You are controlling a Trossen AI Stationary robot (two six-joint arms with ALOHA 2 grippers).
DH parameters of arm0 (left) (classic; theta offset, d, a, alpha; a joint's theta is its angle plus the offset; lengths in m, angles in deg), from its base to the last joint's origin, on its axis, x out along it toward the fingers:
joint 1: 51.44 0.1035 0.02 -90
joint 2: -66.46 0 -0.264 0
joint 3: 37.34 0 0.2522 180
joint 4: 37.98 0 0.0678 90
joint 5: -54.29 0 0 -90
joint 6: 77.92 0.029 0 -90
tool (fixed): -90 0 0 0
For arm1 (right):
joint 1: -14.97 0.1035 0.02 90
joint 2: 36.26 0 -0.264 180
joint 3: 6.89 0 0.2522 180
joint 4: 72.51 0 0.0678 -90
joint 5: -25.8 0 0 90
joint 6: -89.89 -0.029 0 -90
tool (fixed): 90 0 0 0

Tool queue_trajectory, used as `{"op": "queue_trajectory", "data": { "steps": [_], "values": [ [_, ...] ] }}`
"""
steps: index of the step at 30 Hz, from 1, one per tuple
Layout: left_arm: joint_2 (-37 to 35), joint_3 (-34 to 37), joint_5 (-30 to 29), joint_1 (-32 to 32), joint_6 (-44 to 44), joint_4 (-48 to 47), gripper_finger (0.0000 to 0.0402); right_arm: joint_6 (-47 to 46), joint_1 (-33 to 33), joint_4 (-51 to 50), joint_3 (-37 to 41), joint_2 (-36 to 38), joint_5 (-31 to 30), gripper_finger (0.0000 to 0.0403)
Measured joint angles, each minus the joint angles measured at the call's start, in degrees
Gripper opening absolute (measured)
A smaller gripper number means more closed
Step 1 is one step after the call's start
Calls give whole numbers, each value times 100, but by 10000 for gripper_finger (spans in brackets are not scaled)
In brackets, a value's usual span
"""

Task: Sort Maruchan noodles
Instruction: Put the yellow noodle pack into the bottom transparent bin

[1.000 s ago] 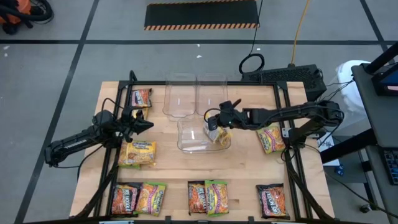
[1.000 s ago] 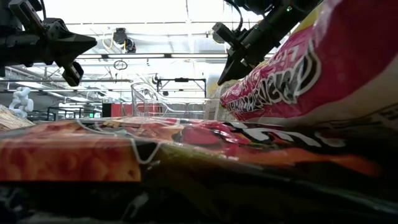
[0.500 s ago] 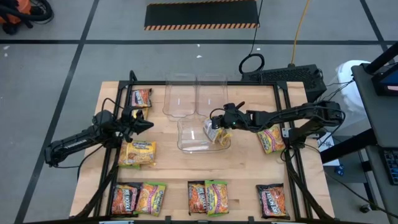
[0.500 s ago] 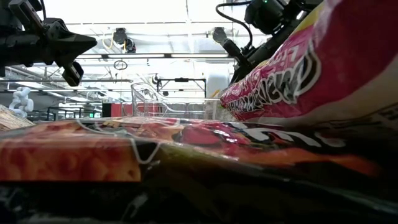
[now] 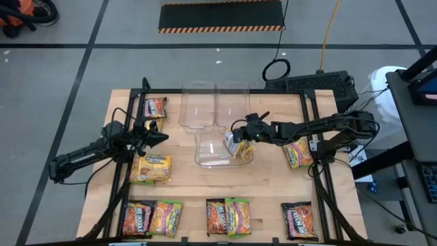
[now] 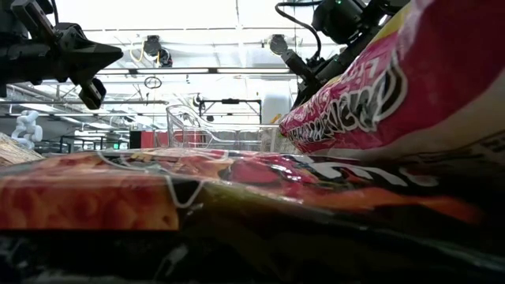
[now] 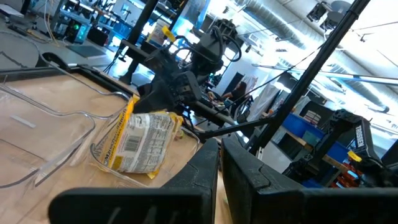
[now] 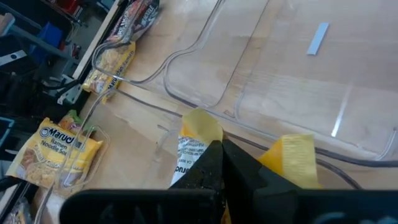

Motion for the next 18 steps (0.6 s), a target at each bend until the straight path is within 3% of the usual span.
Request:
{"op": "queue_trajectory", "data": {
  "steps": [18],
  "values": [
    [-1,2,-13,0,0,0,26,1437,-94,-114,-2,611,-132,0]
  ]
}}
